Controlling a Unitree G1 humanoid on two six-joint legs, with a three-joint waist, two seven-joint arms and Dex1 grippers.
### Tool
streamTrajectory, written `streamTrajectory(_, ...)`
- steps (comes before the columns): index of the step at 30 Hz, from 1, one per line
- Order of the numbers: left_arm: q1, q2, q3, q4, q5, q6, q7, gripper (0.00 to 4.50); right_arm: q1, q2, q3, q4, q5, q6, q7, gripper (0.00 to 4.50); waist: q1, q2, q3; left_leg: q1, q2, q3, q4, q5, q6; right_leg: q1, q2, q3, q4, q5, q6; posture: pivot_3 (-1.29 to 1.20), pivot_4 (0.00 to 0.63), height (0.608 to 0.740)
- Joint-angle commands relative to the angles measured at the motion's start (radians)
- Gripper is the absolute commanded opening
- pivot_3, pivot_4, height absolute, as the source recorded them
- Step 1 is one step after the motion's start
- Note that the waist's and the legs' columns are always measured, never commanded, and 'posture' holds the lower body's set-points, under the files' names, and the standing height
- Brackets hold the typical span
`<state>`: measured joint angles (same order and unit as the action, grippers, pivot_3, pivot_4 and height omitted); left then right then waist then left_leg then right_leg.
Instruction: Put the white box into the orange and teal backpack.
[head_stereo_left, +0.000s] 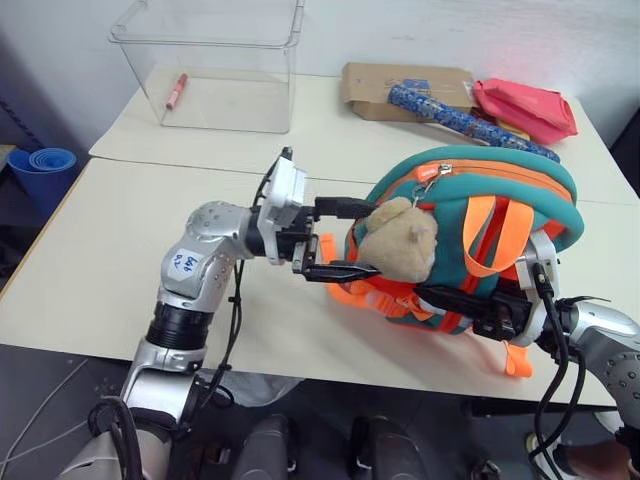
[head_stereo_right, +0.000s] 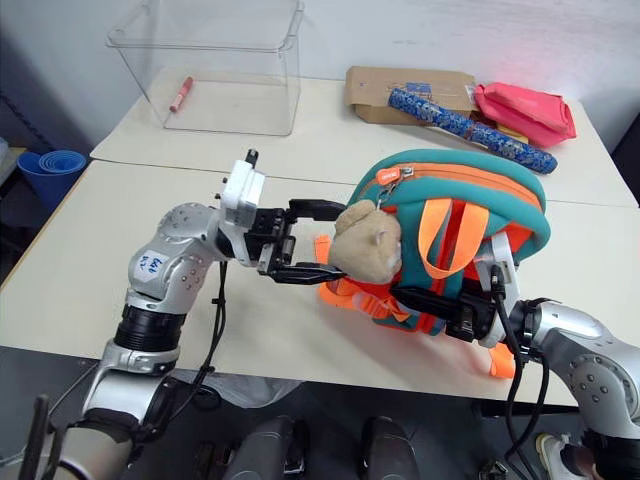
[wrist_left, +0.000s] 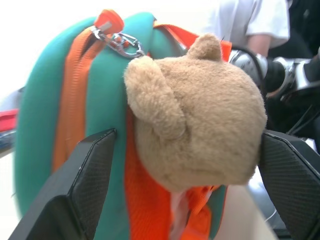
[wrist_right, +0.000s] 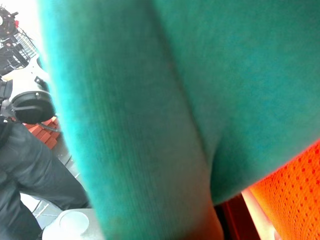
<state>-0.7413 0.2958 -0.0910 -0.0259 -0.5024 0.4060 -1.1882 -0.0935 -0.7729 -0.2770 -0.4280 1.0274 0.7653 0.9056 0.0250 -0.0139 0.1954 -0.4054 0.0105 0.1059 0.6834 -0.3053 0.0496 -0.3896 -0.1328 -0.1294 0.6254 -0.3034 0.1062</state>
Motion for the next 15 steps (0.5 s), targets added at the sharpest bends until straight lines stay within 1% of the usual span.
streamTrajectory(1, -0.010, -0.021, -0.024, -0.029, 0.007, -0.025, 0.031, 3.44, -0.002, 0.013, -0.005, -0.019, 0.004, -0.014, 0.000, 0.00, 0.000, 0.000, 0.000, 0.000, 0.000, 0.000, 0.000, 0.000, 0.000, 0.000, 0.000, 0.000, 0.000, 0.000, 0.000, 0.00, 0.150, 0.740)
streamTrajectory(3, -0.020, -0.036, -0.014, -0.011, 0.014, -0.059, 0.050, 2.91, 0.001, 0.019, -0.008, -0.022, 0.003, -0.017, -0.006, 0.00, 0.002, 0.000, 0.000, 0.000, 0.000, 0.000, 0.000, 0.000, 0.000, 0.000, 0.000, 0.000, 0.000, 0.000, 0.000, 0.00, 0.150, 0.740)
streamTrajectory(4, -0.026, -0.038, -0.006, -0.006, 0.005, -0.056, 0.055, 2.51, 0.004, 0.021, -0.010, -0.024, 0.002, -0.018, -0.008, 0.00, 0.003, 0.000, 0.000, 0.000, 0.000, 0.000, 0.000, 0.000, 0.000, 0.000, 0.000, 0.000, 0.000, 0.000, 0.000, 0.00, 0.150, 0.740)
streamTrajectory(5, -0.032, -0.035, -0.002, -0.001, 0.002, -0.057, 0.053, 2.27, 0.005, 0.024, -0.011, -0.025, 0.001, -0.018, -0.010, 0.00, 0.003, 0.000, 0.000, 0.000, -0.001, 0.000, 0.000, 0.000, 0.000, 0.000, 0.000, 0.000, 0.000, 0.000, 0.000, 0.00, 0.150, 0.740)
streamTrajectory(6, -0.037, -0.026, 0.002, 0.003, -0.004, -0.055, 0.043, 1.94, 0.008, 0.028, -0.013, -0.027, 0.000, -0.020, -0.014, 0.00, 0.003, 0.000, 0.000, 0.000, -0.001, 0.000, 0.000, 0.000, 0.000, 0.000, 0.000, 0.000, 0.000, 0.000, 0.000, 0.00, 0.150, 0.740)
streamTrajectory(10, -0.082, 0.027, 0.057, 0.056, -0.030, -0.048, 0.017, 0.96, 0.033, 0.040, -0.024, -0.040, -0.004, -0.028, -0.021, 0.00, 0.001, 0.000, 0.000, 0.000, 0.000, 0.000, 0.000, 0.000, 0.000, 0.000, 0.000, -0.001, 0.000, 0.000, 0.000, 0.00, 0.150, 0.740)
streamTrajectory(12, -0.128, 0.092, 0.093, 0.131, -0.028, -0.036, -0.007, 0.68, 0.055, 0.044, -0.032, -0.046, -0.003, -0.039, -0.022, 0.00, 0.001, 0.000, 0.000, 0.000, 0.000, 0.000, 0.000, 0.000, 0.000, 0.000, 0.001, -0.001, 0.000, 0.000, 0.000, 0.00, 0.150, 0.740)
streamTrajectory(13, -0.146, 0.122, 0.101, 0.166, -0.021, -0.042, -0.024, 0.65, 0.064, 0.045, -0.035, -0.048, -0.003, -0.044, -0.023, 0.00, 0.001, 0.000, 0.000, 0.000, 0.000, 0.000, 0.000, 0.000, 0.000, 0.000, 0.001, -0.001, 0.000, 0.000, 0.000, 0.00, 0.150, 0.740)
streamTrajectory(15, -0.201, 0.203, 0.102, 0.301, 0.053, -0.115, -0.046, 0.65, 0.090, 0.048, -0.050, -0.049, -0.008, -0.059, -0.020, 0.00, 0.000, 0.000, 0.000, 0.000, 0.000, 0.000, 0.000, 0.000, 0.000, 0.000, 0.001, -0.002, 0.000, 0.000, 0.000, 0.00, 0.150, 0.740)
